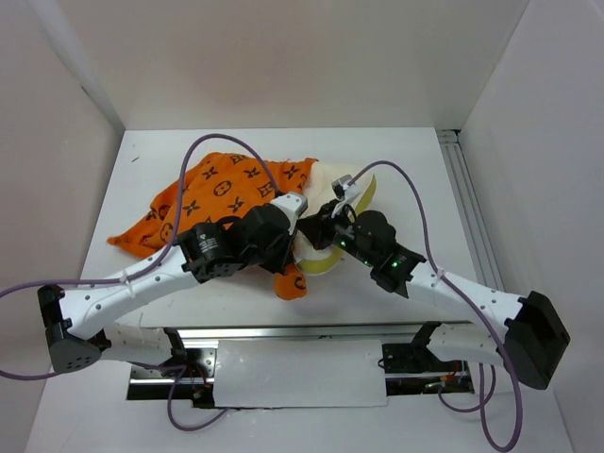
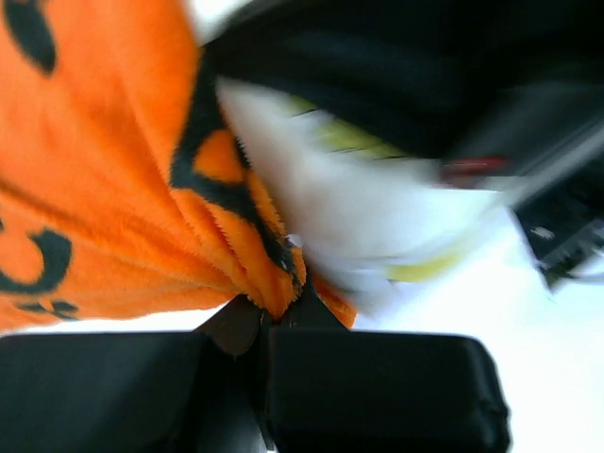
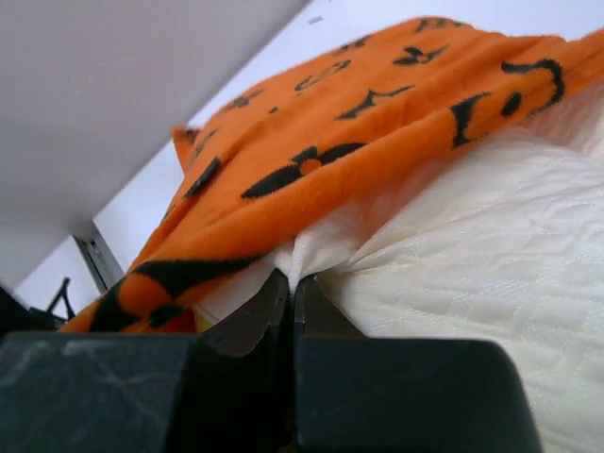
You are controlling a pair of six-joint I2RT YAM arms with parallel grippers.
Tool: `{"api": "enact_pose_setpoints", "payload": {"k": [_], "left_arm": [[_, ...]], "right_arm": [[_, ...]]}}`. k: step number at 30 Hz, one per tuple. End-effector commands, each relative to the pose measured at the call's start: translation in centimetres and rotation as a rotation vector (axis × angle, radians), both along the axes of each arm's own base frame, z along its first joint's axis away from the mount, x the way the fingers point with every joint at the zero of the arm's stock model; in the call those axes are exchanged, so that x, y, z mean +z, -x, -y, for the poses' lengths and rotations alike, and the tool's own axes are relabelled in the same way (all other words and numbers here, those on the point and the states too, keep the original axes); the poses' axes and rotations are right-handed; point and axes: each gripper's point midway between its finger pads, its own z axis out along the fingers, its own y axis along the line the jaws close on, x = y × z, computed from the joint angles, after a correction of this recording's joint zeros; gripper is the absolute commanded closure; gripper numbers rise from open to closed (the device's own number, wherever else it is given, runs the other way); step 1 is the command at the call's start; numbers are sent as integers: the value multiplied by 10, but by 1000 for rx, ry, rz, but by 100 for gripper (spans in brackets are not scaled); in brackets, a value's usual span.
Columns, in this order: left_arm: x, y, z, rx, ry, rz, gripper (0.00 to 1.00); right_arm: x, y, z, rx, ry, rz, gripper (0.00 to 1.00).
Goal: Put the pillow into the pillowcase
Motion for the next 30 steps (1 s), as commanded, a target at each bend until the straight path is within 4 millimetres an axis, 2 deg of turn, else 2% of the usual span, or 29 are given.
{"api": "enact_pose_setpoints", "payload": {"k": [1, 2, 3, 5, 6, 7, 9, 12, 14, 15, 16, 17, 18, 19, 20, 22, 23, 24, 25, 26, 28, 30], "left_arm": [[77, 33, 54, -281, 243, 61, 100], [84, 39, 64, -330, 256, 58, 100], [91, 49, 69, -383, 290, 34, 100], [98, 63, 79, -443, 311, 17, 100], [100, 68, 82, -472, 329, 5, 100], [100, 73, 84, -484, 329, 3, 100], [102, 74, 85, -495, 340, 3, 99], [82, 68, 78, -423, 298, -20, 90], [71, 64, 73, -378, 276, -26, 77], [59, 66, 68, -370, 259, -47, 61], [54, 63, 64, -336, 249, -49, 56], [50, 63, 61, -320, 244, -51, 54], [45, 62, 59, -310, 231, -52, 49], [38, 60, 55, -287, 211, -60, 34], [39, 60, 52, -272, 210, -63, 28], [38, 57, 46, -240, 191, -62, 17], [35, 51, 41, -190, 172, -51, 8], [33, 48, 37, -163, 148, -53, 2], [37, 44, 35, -137, 146, -40, 0], [35, 32, 29, -67, 126, -30, 0], [36, 9, 12, 50, 88, -22, 0], [25, -17, 7, 135, 44, -37, 0]], "right_arm": [[63, 9, -19, 11, -304, 154, 100], [61, 0, -19, -52, -335, 167, 100], [44, 6, -23, -54, -329, 153, 100], [32, -2, -21, -117, -364, 144, 100], [21, 2, -25, -106, -360, 128, 100], [19, 4, -28, -108, -371, 113, 100], [4, 3, -33, -113, -339, 77, 100], [-9, 4, -29, -129, -288, 35, 100], [-16, 2, -19, -161, -241, 9, 97], [-34, 6, -7, -189, -153, -39, 73], [-31, 3, 0, -215, -124, -53, 60], [-41, 6, 8, -235, -84, -89, 46], [-34, 4, 22, -282, -85, -101, 32], [-57, 8, 37, -312, -5, -175, 6], [-61, 10, 46, -328, 12, -199, 0], [-73, 23, 68, -359, 59, -257, 0], [-81, 26, 78, -380, 65, -283, 0], [-80, 26, 88, -409, 60, -294, 0], [-82, 33, 98, -421, 64, -304, 0], [-83, 29, 109, -460, 63, -302, 0], [-76, 24, 118, -477, 68, -268, 0], [-62, 12, 128, -517, 75, -238, 0]]}}
